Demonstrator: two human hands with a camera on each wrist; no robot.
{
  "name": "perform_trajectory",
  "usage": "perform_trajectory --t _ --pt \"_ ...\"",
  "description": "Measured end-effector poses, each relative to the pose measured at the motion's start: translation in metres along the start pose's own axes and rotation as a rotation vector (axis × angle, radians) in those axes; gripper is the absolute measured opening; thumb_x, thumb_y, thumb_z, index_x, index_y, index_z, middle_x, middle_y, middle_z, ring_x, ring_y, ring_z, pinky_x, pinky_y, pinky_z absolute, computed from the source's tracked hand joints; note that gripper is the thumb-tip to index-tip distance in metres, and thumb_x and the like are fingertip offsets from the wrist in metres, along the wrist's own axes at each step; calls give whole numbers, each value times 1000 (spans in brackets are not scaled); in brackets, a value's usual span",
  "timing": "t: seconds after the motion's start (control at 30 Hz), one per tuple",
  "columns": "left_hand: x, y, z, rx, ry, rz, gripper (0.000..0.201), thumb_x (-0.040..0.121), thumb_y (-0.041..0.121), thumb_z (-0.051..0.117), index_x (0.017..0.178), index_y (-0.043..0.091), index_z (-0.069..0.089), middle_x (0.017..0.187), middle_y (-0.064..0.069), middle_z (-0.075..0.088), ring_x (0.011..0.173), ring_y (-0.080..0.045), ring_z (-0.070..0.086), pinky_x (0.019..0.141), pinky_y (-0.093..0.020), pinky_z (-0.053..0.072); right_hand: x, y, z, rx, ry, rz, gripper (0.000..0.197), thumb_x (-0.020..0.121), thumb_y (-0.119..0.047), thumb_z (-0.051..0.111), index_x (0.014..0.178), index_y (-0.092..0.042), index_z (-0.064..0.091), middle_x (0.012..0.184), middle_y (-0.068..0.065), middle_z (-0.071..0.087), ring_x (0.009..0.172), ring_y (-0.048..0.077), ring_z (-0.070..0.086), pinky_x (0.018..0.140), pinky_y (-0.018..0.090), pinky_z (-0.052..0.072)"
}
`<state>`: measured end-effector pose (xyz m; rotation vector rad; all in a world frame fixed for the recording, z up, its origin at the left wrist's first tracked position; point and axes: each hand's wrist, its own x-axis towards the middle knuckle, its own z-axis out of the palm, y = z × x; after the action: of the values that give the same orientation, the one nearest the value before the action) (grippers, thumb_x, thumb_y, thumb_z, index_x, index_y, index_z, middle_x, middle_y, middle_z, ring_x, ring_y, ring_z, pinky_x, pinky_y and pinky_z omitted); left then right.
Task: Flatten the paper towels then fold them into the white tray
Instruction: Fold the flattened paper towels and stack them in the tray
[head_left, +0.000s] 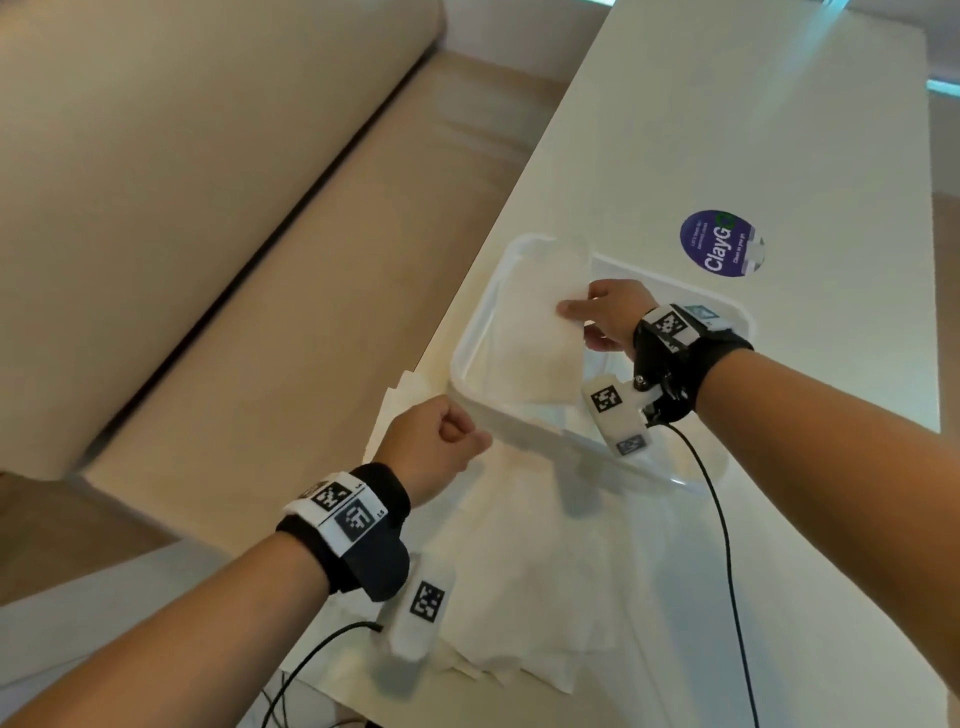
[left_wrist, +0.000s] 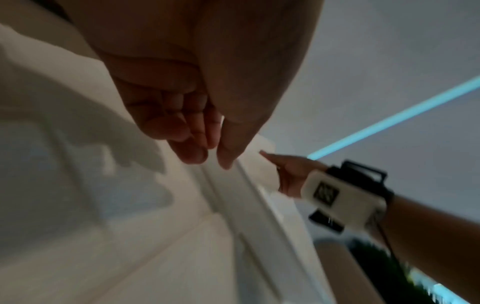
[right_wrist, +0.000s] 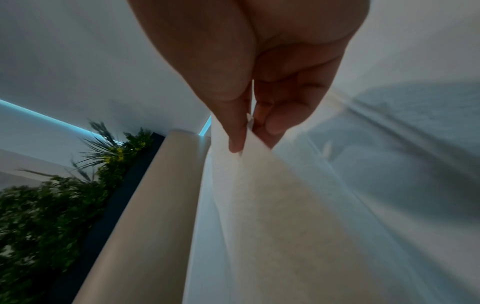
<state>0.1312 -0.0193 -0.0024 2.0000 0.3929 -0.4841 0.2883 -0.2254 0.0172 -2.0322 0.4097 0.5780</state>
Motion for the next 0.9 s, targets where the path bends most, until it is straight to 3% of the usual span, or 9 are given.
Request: perform_trajectory --t 0.13,0.27,0.4,0.53,0.7,0.77,0.9 --pt "-17 -23 7 235 -78 -37 30 79 39 75 90 19 56 80 2 61 69 -11 54 62 -20 45 11 1 8 -34 6 55 21 82 -24 74 90 -8 63 81 6 65 62 16 62 73 30 59" --pt "-29 -32 16 281 -123 -57 35 76 45 76 90 19 56 80 4 61 71 -10 56 71 -23 50 12 5 13 -44 -46 131 17 82 -19 74 87 -8 61 79 6 68 65 16 68 77 32 59" --pt "-33 -32 20 363 -131 -25 45 73 56 73 96 23 55 87 9 58 79 -7 56 75 -23 48 10 9 16 -82 -44 183 18 84 -17 71 74 -8 60 73 10 68 62 18 68 66 30 60" --pt "-35 -28 26 444 -132 31 48 74 61 69 101 24 54 91 12 51 83 -7 51 77 -24 46 11 7 15 -113 -52 184 19 87 -17 68 73 -8 58 67 10 67 58 18 67 55 25 58" --pt "-32 -27 32 438 -119 43 40 77 56 68 96 24 54 86 13 49 80 -9 51 77 -26 48 13 4 18 -186 -71 153 20 85 -20 70 73 -8 61 69 9 70 68 19 70 76 34 59" --pt "-31 -27 35 438 -123 37 36 79 54 68 95 24 55 83 13 49 78 -9 51 76 -26 48 13 4 19 -186 -76 149 19 84 -20 71 74 -6 63 73 11 72 73 21 72 80 39 58" --pt "-28 -30 36 418 -117 37 30 81 50 68 91 24 57 77 13 50 73 -9 51 77 -29 51 16 7 16 -194 -58 168 19 83 -23 71 73 -8 65 66 7 73 70 19 73 81 40 58"
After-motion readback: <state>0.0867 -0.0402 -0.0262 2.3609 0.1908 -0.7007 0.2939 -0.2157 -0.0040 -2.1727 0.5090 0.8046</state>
